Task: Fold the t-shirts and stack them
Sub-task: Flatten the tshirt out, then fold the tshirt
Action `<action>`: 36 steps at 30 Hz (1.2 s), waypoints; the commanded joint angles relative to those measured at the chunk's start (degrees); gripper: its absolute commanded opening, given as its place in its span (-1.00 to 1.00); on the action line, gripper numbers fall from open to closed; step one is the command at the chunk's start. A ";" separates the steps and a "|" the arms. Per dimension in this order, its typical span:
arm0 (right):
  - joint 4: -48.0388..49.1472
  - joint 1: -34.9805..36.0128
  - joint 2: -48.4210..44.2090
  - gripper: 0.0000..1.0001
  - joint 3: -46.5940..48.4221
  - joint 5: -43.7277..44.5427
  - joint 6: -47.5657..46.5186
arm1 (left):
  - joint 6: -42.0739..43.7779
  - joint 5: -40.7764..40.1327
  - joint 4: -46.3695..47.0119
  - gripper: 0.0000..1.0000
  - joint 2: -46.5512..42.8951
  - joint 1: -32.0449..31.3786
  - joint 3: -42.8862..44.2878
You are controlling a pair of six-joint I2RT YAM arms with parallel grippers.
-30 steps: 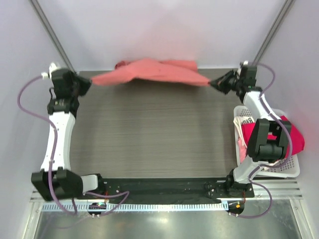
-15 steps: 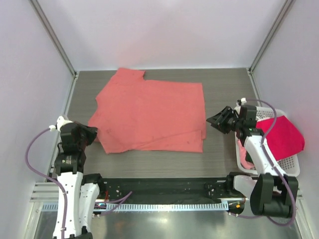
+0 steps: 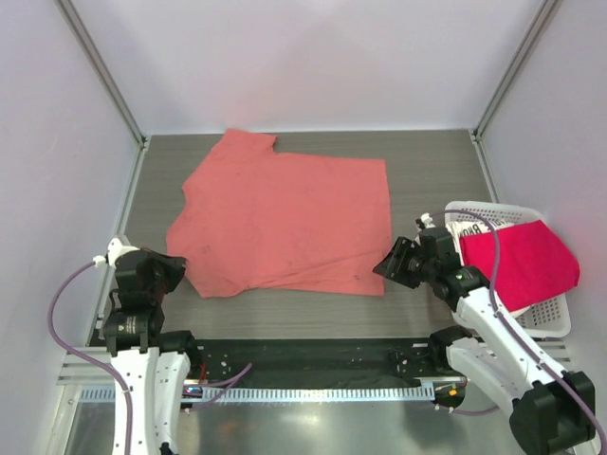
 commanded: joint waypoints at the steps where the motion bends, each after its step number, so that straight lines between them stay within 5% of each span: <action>1: -2.25 3.82 2.68 -0.02 0.14 11.32 4.36 | -0.94 -0.07 -0.82 -0.93 1.45 0.14 1.90; 7: 0.92 4.18 8.30 -0.02 -0.21 17.13 2.96 | -0.94 -0.07 -0.20 -0.99 1.28 0.05 1.29; 27: 10.94 6.28 20.80 -0.30 -0.03 15.03 1.73 | -0.67 -1.03 -0.73 -0.99 0.75 0.14 1.63; 32: 11.91 6.81 21.15 -0.56 -0.38 12.92 2.17 | -0.68 -1.30 -0.82 -0.99 0.57 0.14 1.64; 36: 11.03 7.17 19.57 -0.97 -0.47 12.22 2.25 | -0.59 -1.39 -0.82 -1.00 0.57 0.14 1.64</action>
